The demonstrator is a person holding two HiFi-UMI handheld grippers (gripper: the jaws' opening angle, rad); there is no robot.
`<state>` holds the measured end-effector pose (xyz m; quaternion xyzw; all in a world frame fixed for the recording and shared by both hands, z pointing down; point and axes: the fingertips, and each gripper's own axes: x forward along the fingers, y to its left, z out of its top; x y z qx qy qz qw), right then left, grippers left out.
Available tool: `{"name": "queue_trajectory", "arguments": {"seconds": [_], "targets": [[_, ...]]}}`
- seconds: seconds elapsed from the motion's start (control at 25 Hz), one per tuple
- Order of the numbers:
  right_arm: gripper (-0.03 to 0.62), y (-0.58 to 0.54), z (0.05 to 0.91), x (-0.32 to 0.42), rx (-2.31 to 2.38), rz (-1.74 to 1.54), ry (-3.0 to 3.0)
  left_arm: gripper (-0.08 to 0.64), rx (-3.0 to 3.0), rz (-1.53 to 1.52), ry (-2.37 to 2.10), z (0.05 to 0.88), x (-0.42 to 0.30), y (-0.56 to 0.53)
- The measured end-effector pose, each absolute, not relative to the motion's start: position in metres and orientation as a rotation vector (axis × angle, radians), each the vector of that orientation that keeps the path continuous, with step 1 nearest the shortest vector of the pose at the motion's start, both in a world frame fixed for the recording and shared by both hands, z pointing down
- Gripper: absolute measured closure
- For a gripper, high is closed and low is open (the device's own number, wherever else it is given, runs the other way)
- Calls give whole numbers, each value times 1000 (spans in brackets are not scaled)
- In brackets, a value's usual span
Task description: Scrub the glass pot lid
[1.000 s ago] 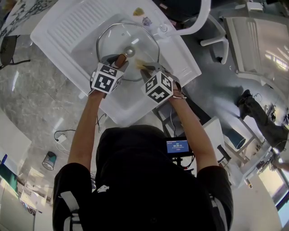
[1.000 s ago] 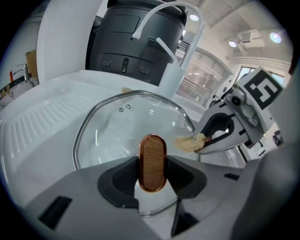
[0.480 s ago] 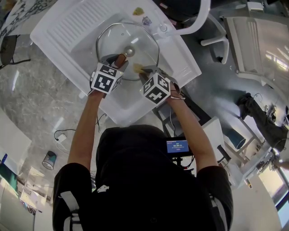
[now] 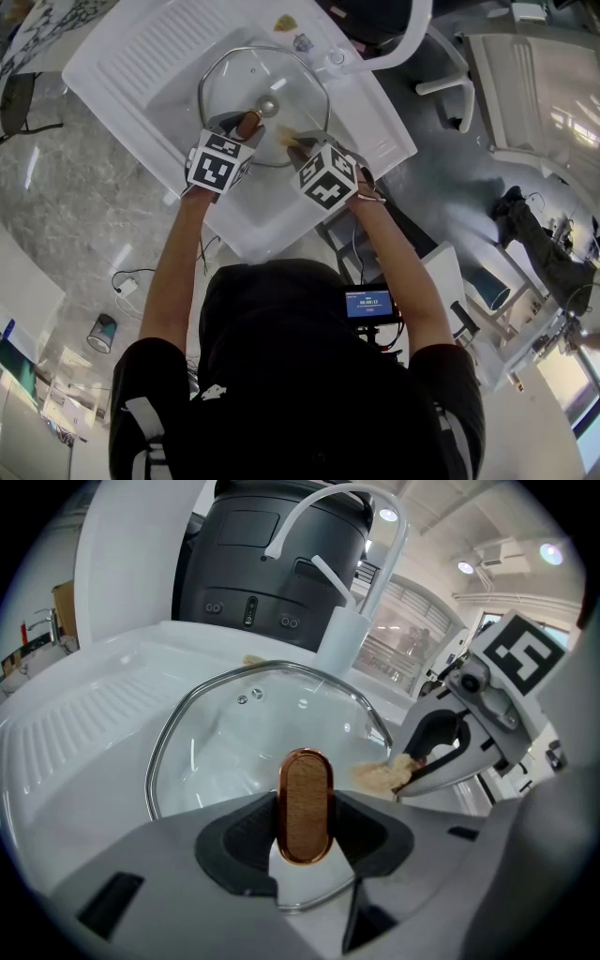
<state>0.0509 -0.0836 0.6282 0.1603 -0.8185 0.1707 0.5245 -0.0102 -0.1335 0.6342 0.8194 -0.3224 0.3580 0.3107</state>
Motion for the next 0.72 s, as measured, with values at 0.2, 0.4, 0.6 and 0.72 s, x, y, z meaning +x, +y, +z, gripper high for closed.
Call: {"name": "queue_trajectory", "arguments": {"seconds": [0.2, 0.4, 0.6, 0.72], "targets": [[563, -102, 618, 51, 426, 425, -1983, 391, 2163, 944, -857, 634, -10, -134], [563, -119, 611, 51, 465, 422, -2001, 391, 2161, 946, -859, 635, -10, -134], [563, -130, 606, 51, 478, 417, -2016, 391, 2160, 950, -862, 634, -10, -134], [561, -134, 604, 49, 474, 415, -2023, 391, 2158, 949, -864, 634, -11, -133]]}}
